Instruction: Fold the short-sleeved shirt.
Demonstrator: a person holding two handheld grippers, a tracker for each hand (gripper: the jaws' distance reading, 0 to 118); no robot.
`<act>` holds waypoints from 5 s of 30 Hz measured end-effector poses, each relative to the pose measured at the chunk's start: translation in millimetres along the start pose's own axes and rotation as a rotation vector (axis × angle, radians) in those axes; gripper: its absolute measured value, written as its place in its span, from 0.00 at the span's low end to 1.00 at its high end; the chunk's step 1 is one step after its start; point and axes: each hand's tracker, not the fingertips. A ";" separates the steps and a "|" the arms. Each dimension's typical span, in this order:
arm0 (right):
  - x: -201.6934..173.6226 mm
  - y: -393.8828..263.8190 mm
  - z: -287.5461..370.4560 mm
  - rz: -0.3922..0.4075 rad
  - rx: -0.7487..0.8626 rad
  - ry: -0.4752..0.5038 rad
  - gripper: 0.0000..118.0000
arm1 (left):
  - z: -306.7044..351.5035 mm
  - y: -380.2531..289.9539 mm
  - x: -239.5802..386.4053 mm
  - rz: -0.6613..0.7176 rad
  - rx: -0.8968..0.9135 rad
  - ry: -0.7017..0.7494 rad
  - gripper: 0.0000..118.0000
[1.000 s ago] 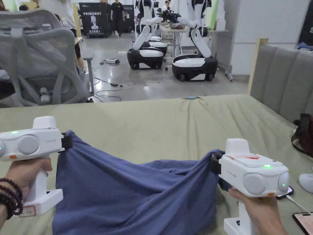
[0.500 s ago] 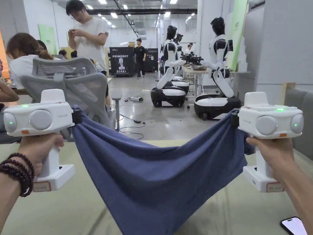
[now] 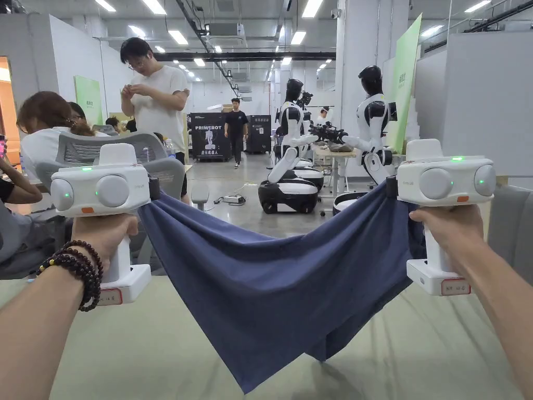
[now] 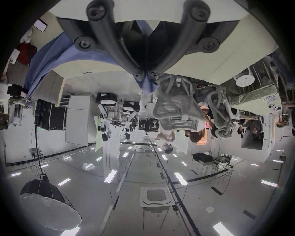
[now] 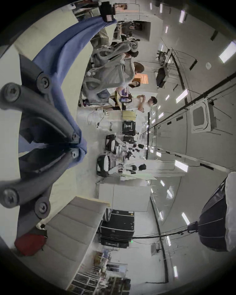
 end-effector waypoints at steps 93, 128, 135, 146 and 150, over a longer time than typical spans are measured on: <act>-13.3 -322.1 263.1 0.016 -0.436 0.179 0.00 | 252.3 -343.6 -36.0 -0.041 -0.583 -0.008 0.01; 15.9 -341.4 -122.5 0.120 -0.863 0.184 0.75 | 100.4 -335.2 9.1 -0.037 -0.582 -0.103 0.02; -3.8 -313.5 -92.8 0.239 -0.805 0.222 0.01 | 94.7 -329.0 17.4 -0.030 -0.593 -0.100 0.02; -5.9 -105.8 -22.0 0.234 -0.383 0.130 0.01 | 68.1 -122.6 55.9 -0.057 -0.283 -0.101 0.02; 10.4 -14.5 2.3 0.206 -0.261 0.074 0.01 | 50.6 -39.0 55.4 -0.051 -0.202 -0.088 0.02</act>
